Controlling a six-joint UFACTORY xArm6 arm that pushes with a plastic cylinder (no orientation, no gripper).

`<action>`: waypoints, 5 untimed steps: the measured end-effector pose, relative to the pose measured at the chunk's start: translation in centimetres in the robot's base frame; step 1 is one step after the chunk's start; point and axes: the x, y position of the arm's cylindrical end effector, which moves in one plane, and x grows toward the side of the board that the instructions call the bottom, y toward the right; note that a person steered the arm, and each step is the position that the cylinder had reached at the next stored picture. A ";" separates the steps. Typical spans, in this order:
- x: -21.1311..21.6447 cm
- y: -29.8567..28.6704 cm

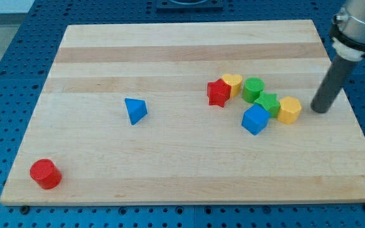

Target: Push green star away from the bottom of the red star

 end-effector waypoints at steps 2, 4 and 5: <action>4.2 -18.0; 1.8 -21.6; -0.4 -16.0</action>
